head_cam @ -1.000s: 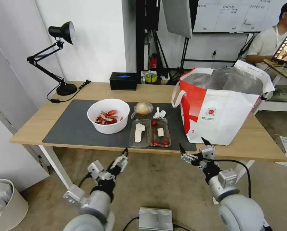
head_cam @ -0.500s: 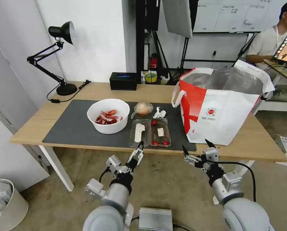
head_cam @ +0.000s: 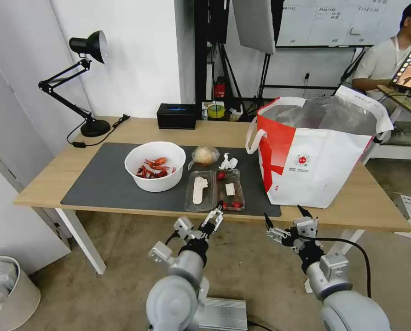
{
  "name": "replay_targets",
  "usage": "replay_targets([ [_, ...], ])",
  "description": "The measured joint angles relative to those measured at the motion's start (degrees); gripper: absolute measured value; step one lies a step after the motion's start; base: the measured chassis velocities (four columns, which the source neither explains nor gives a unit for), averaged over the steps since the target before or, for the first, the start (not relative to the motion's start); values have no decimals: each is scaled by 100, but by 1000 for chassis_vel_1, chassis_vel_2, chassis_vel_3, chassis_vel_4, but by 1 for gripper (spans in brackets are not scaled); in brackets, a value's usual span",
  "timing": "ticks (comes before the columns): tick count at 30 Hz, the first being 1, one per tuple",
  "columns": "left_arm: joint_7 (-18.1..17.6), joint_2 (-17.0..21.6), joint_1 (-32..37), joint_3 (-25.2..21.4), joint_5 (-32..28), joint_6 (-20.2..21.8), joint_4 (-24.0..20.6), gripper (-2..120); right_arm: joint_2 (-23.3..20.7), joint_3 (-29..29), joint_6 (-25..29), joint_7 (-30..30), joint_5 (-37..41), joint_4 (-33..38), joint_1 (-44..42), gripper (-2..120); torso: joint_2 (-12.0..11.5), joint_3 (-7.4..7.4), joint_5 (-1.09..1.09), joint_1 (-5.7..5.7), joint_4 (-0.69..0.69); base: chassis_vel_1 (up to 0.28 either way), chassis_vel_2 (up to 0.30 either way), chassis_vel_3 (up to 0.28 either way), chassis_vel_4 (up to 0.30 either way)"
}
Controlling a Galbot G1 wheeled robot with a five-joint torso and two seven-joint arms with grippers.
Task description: Pick up the trash from the table and place it into the takeout bag.
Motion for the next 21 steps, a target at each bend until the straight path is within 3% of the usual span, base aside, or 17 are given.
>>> replay_targets([
  [12, -17, 80, -88, -337, -165, 282, -131, 100, 31, -108, 12, 2, -33, -203, 137, 100, 0, 0, 0, 0, 1, 0, 0, 0, 0],
  [21, -24, 465, -350, -420, -309, 537, -112, 100, -4, -141, 21, 1, -28, -233, 161, 100, 0, 0, 0, 0, 0, 0, 0, 0, 0],
])
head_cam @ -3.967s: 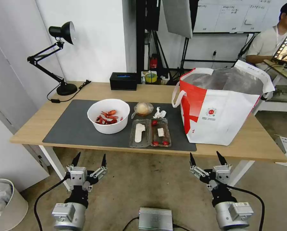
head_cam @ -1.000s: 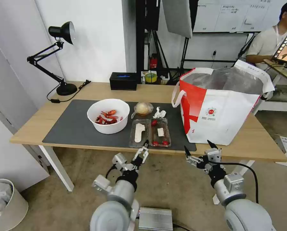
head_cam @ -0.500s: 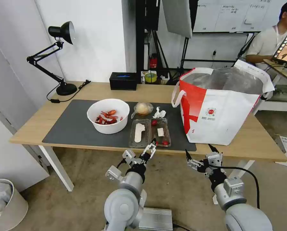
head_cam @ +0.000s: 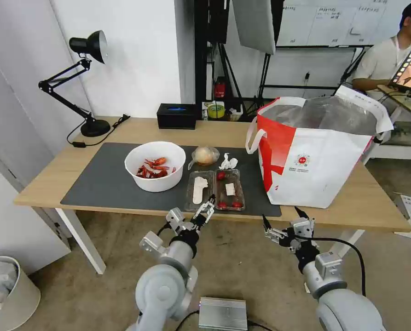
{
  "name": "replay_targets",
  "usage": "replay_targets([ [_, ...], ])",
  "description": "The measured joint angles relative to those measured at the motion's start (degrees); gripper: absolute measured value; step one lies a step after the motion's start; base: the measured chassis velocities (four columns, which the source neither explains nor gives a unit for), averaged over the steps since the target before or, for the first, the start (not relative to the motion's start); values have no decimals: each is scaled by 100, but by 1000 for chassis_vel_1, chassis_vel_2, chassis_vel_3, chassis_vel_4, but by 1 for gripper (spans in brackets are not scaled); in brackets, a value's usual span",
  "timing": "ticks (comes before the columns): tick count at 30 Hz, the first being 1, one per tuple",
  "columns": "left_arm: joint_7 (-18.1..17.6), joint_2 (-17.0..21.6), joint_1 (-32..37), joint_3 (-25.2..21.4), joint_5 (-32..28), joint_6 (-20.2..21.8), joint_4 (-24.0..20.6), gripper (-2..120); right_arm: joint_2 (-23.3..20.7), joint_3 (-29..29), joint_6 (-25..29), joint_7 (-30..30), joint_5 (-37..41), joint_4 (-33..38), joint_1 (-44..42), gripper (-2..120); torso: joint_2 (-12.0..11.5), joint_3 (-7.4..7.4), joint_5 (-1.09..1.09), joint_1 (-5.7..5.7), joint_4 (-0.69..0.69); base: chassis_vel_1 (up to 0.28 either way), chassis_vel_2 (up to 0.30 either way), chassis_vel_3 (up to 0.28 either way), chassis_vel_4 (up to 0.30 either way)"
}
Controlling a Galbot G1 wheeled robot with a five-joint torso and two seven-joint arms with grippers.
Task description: Pick up the trash from the table and place it into the takeout bag.
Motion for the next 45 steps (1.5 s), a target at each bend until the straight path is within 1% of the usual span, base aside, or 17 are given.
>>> replay_targets([
  [3, -2, 463, -165, 79, -138, 94, 36, 100, -24, 4, 1, 0, 7, 0, 9, 100, 0, 0, -1, 0, 0, 0, 0, 0, 0],
  [4, -2, 463, -165, 79, -138, 94, 36, 100, -24, 4, 1, 0, 7, 0, 9, 100, 0, 0, -1, 0, 0, 0, 0, 0, 0],
  [5, -2, 644, -230, 98, -207, 139, 45, 100, -28, 7, 1, -1, 8, 0, 10, 100, 0, 0, -1, 0, 0, 0, 0, 0, 0],
  [7, -2, 875, -322, 167, -278, 167, 55, 100, -29, 8, 1, -1, 9, -14, 8, 100, 0, 0, -1, 0, 0, 0, 0, 0, 0],
  [8, -2, 875, -322, 167, -278, 167, 55, 100, -29, 8, 1, -1, 9, -14, 8, 100, 0, 0, -1, 0, 0, 0, 0, 0, 0],
  [11, -10, 1058, -450, 243, -404, 172, 63, 100, -9, 5, 1, -1, 4, -41, 9, 100, 0, 0, -1, 0, 0, 0, 0, 0, 0],
  [16, -38, 1060, -528, 312, -490, 173, 89, 100, 11, 5, -1, 0, -10, -67, 16, 100, 0, 0, 1, 0, 0, 0, 0, 0, 0],
  [20, -91, 980, -613, 407, -497, 172, 209, 100, 17, 16, -1, 0, -16, -82, 13, 100, 0, 0, 1, 0, 0, 0, 0, 0, 0],
  [27, -165, 774, -740, 541, -482, 173, 400, 100, 28, 31, -2, 2, -25, -99, -5, 100, 0, 0, 0, -1, 0, 0, 0, 0, 0],
  [29, -252, 685, -795, 585, -469, 170, 491, 100, 32, 31, -2, 11, -26, -110, -7, 100, 0, 0, 1, 0, -1, 0, 0, 0, 0],
  [40, -449, 686, -931, 556, -481, 132, 618, 100, 31, 15, 2, 27, -26, -137, -6, 100, 0, 0, 1, -1, 0, 0, 0, 0, 0],
  [45, -499, 624, -965, 562, -487, 95, 684, 100, 60, -22, 15, 31, -41, -155, -16, 100, 0, 0, 1, -1, 0, 0, 0, 0, 0],
])
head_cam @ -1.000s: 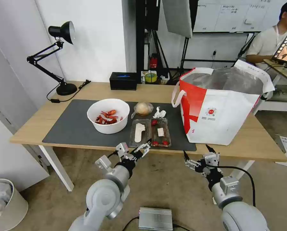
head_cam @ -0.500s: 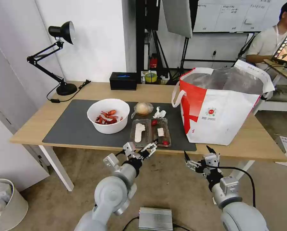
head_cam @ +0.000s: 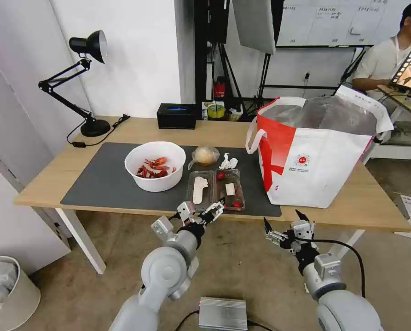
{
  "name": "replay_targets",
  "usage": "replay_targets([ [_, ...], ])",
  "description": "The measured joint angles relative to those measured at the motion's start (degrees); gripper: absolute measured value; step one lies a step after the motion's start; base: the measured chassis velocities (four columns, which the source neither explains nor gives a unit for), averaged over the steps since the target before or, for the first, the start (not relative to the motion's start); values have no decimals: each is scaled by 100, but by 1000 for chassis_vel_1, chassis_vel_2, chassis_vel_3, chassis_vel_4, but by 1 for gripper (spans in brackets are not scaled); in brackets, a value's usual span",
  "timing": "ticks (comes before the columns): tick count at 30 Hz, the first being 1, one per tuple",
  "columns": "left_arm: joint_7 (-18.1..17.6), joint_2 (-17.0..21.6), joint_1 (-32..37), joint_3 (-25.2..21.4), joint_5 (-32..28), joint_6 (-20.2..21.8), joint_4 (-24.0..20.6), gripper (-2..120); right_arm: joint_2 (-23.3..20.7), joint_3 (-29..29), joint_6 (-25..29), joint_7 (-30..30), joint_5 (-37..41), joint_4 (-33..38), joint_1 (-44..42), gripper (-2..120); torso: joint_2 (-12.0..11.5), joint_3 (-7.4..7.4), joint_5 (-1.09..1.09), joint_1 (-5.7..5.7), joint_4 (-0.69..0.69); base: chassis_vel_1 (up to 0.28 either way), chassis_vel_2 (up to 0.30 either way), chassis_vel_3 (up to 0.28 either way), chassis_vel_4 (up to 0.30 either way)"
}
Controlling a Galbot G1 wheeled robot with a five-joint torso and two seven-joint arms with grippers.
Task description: Pick up the trash from the table and place it into the takeout bag.
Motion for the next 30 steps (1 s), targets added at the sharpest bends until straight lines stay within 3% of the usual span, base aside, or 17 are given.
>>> replay_targets([
  [15, -17, -103, -116, -5, 10, -465, 20, 100, 46, -28, 93, -2, -45, -86, -21, 100, 0, 0, 0, 0, 0, 0, 0, 0, 0],
  [30, 288, 88, -163, 67, 233, -682, -285, 100, 56, -46, 97, -8, -55, -84, -9, 100, 0, 0, 0, 0, 0, 0, 0, 0, 0],
])
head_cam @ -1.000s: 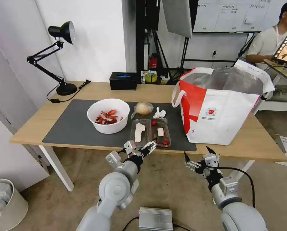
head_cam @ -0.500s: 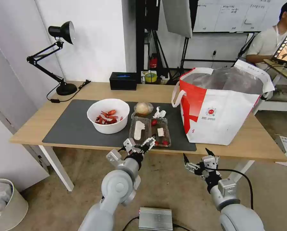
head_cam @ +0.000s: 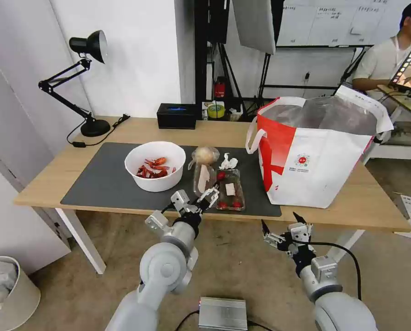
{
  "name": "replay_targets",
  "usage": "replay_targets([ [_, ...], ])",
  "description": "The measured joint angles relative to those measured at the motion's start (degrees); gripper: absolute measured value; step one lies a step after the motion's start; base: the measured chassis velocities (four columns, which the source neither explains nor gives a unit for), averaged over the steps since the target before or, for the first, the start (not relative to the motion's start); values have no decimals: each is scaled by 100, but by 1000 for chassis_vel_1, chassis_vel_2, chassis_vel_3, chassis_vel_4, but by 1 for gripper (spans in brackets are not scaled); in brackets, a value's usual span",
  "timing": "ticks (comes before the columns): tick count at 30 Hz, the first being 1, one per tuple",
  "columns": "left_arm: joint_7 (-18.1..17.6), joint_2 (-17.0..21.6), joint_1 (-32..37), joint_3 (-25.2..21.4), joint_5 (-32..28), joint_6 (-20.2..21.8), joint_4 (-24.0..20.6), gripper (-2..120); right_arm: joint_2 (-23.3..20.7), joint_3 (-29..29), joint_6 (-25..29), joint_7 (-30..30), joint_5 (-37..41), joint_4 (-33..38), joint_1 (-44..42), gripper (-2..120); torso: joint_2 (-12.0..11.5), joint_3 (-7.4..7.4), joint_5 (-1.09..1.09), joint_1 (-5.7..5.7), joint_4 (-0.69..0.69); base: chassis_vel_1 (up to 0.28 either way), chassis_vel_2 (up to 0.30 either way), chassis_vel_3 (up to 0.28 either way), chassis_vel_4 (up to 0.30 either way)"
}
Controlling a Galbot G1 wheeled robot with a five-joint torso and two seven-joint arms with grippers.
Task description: Pick up the trash from the table and place it into the takeout bag.
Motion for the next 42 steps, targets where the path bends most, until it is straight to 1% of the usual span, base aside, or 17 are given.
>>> replay_targets([
  [5, 4, 12, -111, 98, 22, -8, 78, 100, -4, 33, 0, -1, 0, 47, -30, 100, 0, 0, 0, 0, 0, 0, 0, 0, 0],
  [17, 53, -94, -243, 334, 133, -88, 202, 100, 2, 86, 8, -3, -8, 115, -111, 100, 0, 0, 0, 0, 0, 0, 0, 0, 0],
  [21, 69, -91, -295, 484, 139, -97, 216, 100, 4, 126, 8, -2, -10, 159, -154, 100, 0, 0, 0, 0, 0, 0, 0, 0, 0],
  [23, 66, -55, -409, 669, 140, -95, 297, 100, -3, 162, 8, -1, -10, 192, -178, 100, 0, 0, 0, 0, 1, 0, 0, 0, 0],
  [24, 66, -55, -409, 669, 140, -95, 297, 100, -3, 162, 8, -1, -10, 192, -178, 100, 0, 0, 0, 0, 1, 0, 0, 0, 0],
  [27, 24, 49, -722, 937, 108, -78, 488, 100, -24, 235, 8, -4, 6, 270, -255, 100, 0, 0, 0, 0, -1, 0, 0, 0, 0],
  [28, 24, 49, -722, 937, 108, -78, 488, 100, -24, 235, 8, -4, 6, 270, -255, 100, 0, 0, 0, 0, -1, 0, 0, 0, 0],
  [31, -84, 150, -1187, 1165, -27, -69, 678, 100, -55, 342, 9, -4, 54, 372, -355, 100, 0, 0, 0, 0, -1, 0, 0, 0, 0],
  [32, -84, 150, -1187, 1165, -27, -69, 678, 100, -55, 342, 9, -4, 54, 372, -355, 100, 0, 0, 0, 0, -1, 0, 0, 0, 0],
  [35, -151, 266, -1561, 1346, -84, -60, 823, 100, -54, 410, 11, 0, 83, 440, -429, 100, 0, 0, 0, 0, -1, 0, 0, 0, 0],
  [36, -151, 266, -1561, 1346, -84, -60, 823, 100, -54, 410, 11, 0, 83, 440, -429, 100, 0, 0, 0, 0, -1, 0, 0, 0, 0],
  [38, -153, 412, -1774, 1420, -66, 19, 903, 100, -42, 422, 19, 5, 90, 468, -465, 100, 0, 0, 0, 0, -1, 0, 0, 0, 0],
  [39, -153, 412, -1774, 1420, -66, 19, 903, 100, -42, 422, 19, 5, 90, 468, -465, 100, 0, 0, 0, 0, -1, 0, 0, 0, 0],
  [41, -105, 594, -1953, 1535, 175, 207, 962, 100, -38, 425, 25, 9, 98, 473, -475, 100, 0, 0, 0, 0, 0, 0, 0, 0, 0],
  [42, 30, 737, -2072, 1666, 638, 297, 1060, 100, -39, 434, 28, 12, 106, 474, -477, 100, 0, 0, 0, 0, 0, 0, 0, 0, 0],
])
